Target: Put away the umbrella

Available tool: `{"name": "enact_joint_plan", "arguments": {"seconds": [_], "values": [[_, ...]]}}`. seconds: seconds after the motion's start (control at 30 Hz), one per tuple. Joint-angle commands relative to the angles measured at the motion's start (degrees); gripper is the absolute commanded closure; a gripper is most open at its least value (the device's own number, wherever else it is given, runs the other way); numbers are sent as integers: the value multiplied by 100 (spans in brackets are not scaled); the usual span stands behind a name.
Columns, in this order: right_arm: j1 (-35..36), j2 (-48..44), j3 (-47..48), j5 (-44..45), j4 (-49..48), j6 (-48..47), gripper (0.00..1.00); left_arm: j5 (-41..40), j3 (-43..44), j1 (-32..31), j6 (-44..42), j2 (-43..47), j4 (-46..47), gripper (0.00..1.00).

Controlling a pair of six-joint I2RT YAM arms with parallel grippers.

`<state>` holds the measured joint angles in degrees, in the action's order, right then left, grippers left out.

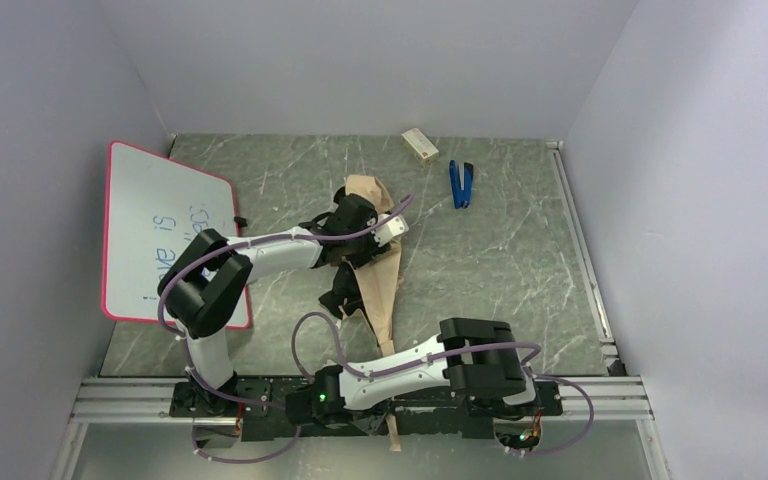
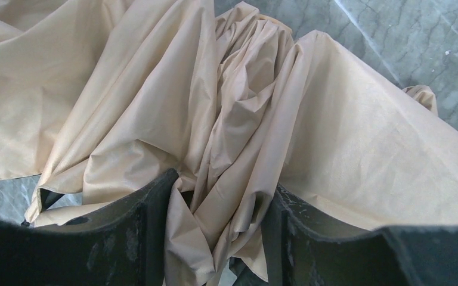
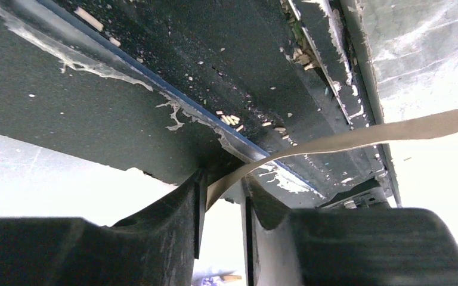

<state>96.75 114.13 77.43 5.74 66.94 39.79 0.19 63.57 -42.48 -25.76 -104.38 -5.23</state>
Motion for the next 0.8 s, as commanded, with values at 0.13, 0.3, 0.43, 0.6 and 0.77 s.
{"name": "enact_joint_plan", "arguments": {"seconds": [0.13,0.3,0.43,0.6,0.77], "values": [[2708,-605,69,323,-260,402,58,-187,-55,22,-100,-46,207,41],[2709,-945,9,517,-392,681,51,-186,-72,8,-120,-6,207,40],[2709,-1141,-63,991,-314,1114,45,-194,-73,-5,-130,-1,211,39],[2448,-1774,-706,1548,-581,1708,41,-151,-77,-59,-105,1,224,39],[1801,-2884,-1785,1759,-1429,1830,40,-155,-98,-134,-97,4,246,40]]}}
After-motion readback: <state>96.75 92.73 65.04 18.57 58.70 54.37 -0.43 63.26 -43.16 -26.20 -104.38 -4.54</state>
